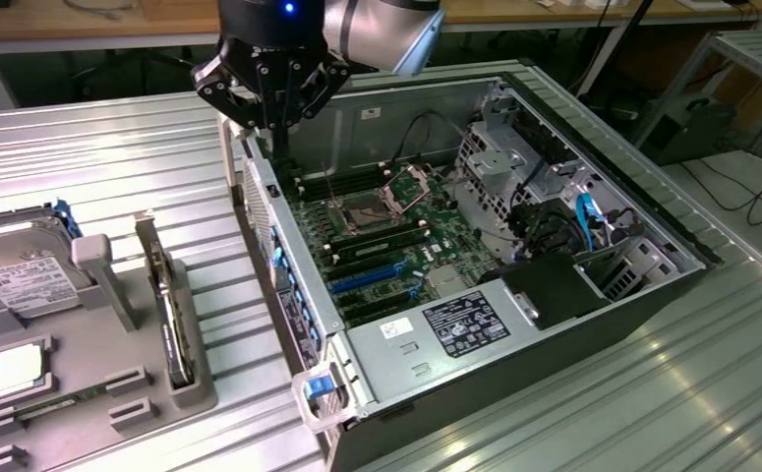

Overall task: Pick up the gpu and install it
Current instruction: 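Reach for the gpu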

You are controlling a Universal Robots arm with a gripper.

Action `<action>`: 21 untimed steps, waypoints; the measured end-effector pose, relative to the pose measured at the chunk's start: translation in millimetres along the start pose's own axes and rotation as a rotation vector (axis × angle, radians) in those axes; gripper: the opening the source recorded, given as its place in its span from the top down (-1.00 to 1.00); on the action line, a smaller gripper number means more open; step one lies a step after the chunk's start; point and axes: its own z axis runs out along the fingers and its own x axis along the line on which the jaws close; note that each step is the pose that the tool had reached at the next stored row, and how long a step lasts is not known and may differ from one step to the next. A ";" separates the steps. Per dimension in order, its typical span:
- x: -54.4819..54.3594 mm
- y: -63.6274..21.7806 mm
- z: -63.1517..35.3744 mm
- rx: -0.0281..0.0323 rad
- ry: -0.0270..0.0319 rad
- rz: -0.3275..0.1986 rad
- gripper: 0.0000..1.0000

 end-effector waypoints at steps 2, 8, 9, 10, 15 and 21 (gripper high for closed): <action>1.5 -0.1 0.0 0.0000 0.0000 -0.001 0.79; 5.6 -0.2 -0.1 -0.0001 0.0001 -0.004 0.79; 6.3 -0.3 -0.1 -0.0001 0.0003 -0.005 0.79; 7.1 -0.3 -0.2 -0.0001 0.0003 -0.005 0.79; 11.4 -0.7 -0.3 -0.0002 0.0004 -0.008 0.79; 16.8 -1.4 -0.4 -0.0003 0.0005 -0.011 0.79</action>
